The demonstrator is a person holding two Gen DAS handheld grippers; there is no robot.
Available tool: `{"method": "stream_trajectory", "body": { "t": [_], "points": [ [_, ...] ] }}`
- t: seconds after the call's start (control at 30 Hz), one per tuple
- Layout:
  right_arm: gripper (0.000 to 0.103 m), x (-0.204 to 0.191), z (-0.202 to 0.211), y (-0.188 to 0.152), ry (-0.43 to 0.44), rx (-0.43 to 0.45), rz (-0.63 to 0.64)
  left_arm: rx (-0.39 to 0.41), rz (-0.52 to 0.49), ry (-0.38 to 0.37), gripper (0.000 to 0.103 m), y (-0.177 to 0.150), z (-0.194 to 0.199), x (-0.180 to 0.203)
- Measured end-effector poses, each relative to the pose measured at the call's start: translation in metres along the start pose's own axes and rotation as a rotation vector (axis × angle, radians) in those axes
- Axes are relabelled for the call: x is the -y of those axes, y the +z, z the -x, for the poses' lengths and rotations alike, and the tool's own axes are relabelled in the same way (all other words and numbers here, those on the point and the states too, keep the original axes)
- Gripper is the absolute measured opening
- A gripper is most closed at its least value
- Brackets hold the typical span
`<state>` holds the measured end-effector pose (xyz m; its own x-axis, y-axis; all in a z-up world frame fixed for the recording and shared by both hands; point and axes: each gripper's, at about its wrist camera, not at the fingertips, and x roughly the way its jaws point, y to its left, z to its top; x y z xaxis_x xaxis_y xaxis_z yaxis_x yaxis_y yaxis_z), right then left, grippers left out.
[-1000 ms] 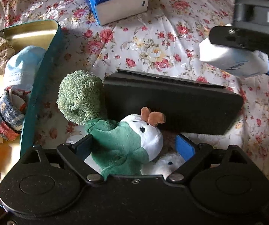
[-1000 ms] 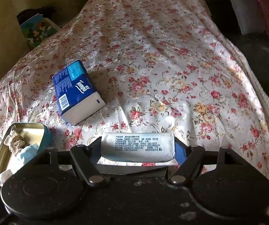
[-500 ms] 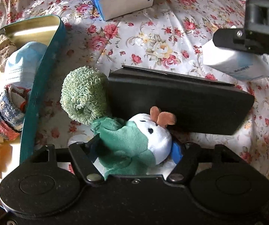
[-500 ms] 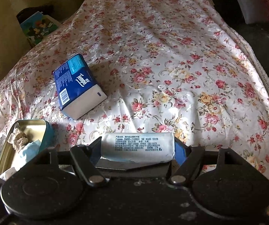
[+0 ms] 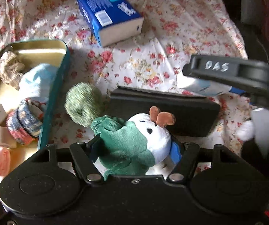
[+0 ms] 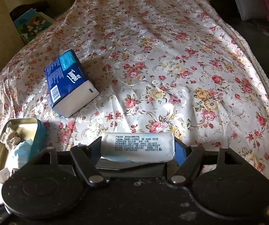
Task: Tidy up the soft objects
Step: 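Carry the green plush into the tray and open the left tool while the right carries the package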
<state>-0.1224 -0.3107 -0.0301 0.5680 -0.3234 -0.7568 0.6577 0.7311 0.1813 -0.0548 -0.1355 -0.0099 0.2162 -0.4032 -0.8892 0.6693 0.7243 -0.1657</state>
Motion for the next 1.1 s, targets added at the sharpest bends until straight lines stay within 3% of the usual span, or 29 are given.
{"method": "stream_trajectory", "body": {
  "t": [0.2, 0.73, 1.1],
  "points": [
    [0.075, -0.004, -0.001, -0.001, -0.028, 0.020, 0.018, 0.053, 0.027, -0.023, 0.065, -0.001, 0.027, -0.020],
    [0.075, -0.010, -0.002, -0.003, -0.063, 0.056, 0.039, 0.184, 0.120, 0.051, 0.065, -0.002, 0.081, -0.082],
    [0.075, -0.014, -0.004, -0.004, -0.060, 0.058, 0.048, 0.304, 0.200, 0.184, 0.065, 0.037, 0.119, -0.140]
  ]
}}
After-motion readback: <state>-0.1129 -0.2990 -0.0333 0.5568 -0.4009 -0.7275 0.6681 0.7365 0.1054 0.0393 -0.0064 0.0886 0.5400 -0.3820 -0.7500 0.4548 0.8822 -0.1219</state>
